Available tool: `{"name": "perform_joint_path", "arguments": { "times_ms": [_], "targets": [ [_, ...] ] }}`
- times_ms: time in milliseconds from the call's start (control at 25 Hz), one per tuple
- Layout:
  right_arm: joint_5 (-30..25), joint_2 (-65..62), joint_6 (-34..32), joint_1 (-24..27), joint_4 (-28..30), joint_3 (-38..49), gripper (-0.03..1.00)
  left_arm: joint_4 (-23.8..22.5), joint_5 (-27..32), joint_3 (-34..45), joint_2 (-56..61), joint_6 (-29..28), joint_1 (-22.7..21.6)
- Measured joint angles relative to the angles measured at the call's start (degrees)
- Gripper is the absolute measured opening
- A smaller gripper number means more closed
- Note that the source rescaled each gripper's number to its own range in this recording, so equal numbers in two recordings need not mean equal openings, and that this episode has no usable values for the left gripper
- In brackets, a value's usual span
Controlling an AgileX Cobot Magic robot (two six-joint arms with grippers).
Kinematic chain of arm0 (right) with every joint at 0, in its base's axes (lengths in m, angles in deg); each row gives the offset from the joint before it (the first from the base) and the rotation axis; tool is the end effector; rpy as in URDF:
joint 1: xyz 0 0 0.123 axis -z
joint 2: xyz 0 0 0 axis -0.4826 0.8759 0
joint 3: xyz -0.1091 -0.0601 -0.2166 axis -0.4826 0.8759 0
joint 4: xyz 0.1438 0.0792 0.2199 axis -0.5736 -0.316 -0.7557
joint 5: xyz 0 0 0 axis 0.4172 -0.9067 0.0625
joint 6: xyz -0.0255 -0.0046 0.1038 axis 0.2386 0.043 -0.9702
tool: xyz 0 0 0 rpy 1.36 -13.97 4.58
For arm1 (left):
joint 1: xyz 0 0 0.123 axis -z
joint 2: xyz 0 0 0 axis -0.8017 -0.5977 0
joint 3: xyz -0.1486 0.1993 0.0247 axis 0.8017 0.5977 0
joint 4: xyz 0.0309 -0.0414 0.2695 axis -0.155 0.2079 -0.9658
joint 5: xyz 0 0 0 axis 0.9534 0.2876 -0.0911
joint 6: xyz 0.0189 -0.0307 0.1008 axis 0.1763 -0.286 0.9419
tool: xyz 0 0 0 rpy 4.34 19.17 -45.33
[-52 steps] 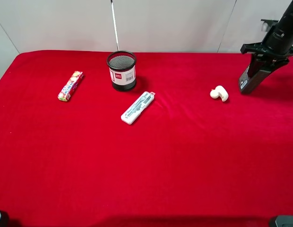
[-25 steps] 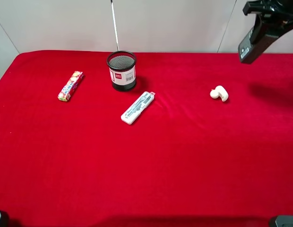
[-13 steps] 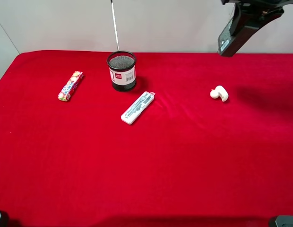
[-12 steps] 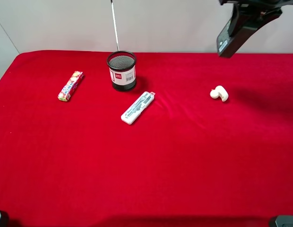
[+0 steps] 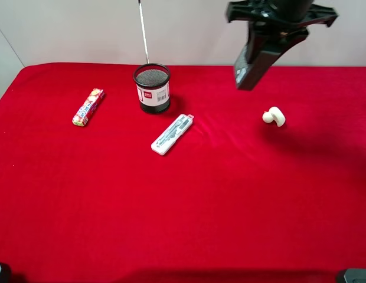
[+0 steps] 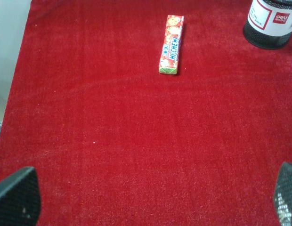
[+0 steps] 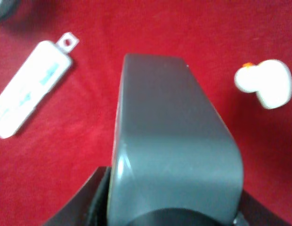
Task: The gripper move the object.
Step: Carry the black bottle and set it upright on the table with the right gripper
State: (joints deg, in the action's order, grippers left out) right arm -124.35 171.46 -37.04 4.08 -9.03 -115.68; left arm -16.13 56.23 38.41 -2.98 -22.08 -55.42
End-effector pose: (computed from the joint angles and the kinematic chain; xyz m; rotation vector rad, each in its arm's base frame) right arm 0.3513 0.1690 0.2397 -0.1869 2.9326 0.2048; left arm 0.0650 -0.0048 0.2794 0.0719 2.0469 -0.0050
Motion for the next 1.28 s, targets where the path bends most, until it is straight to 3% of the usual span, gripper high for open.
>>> {"name": "perform_joint_path", "arguments": {
  "times_ms": [520, 1040, 1280],
  "targets": [
    [0.0, 0.0, -10.73, -11.25, 0.7, 0.0, 0.0, 0.0, 0.0, 0.0, 0.0, 0.0, 0.0],
    [0.05, 2.48, -14.73, -18.88, 0.23, 0.0, 0.0, 0.0, 0.0, 0.0, 0.0, 0.0, 0.0],
    [0.05, 5.77, -15.24, -19.84, -1.35, 0.0, 0.0, 0.0, 0.0, 0.0, 0.0, 0.0, 0.0]
  ]
}}
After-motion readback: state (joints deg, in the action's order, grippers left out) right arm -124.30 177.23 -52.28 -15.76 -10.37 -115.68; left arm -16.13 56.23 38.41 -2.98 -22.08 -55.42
